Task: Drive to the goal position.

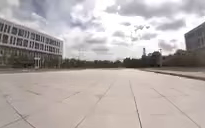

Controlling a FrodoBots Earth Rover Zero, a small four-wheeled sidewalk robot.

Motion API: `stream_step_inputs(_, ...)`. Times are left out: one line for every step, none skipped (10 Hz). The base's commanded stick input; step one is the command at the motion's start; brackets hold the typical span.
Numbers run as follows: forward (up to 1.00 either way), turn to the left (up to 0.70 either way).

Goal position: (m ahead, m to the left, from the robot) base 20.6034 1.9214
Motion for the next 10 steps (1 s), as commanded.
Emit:
stream_step_inputs(0.70, 0.00)
stream_step_inputs(0.70, 0.00)
stream_step_inputs(0.70, 0.00)
stream_step_inputs(0.70, 0.00)
stream_step_inputs(0.70, 0.00)
stream_step_inputs(0.70, -0.14)
stream_step_inputs(0.70, -0.35)
stream_step_inputs(0.70, -0.35)
stream_step_inputs(0.70, -0.07)
stream_step_inputs(0.70, 0.11)
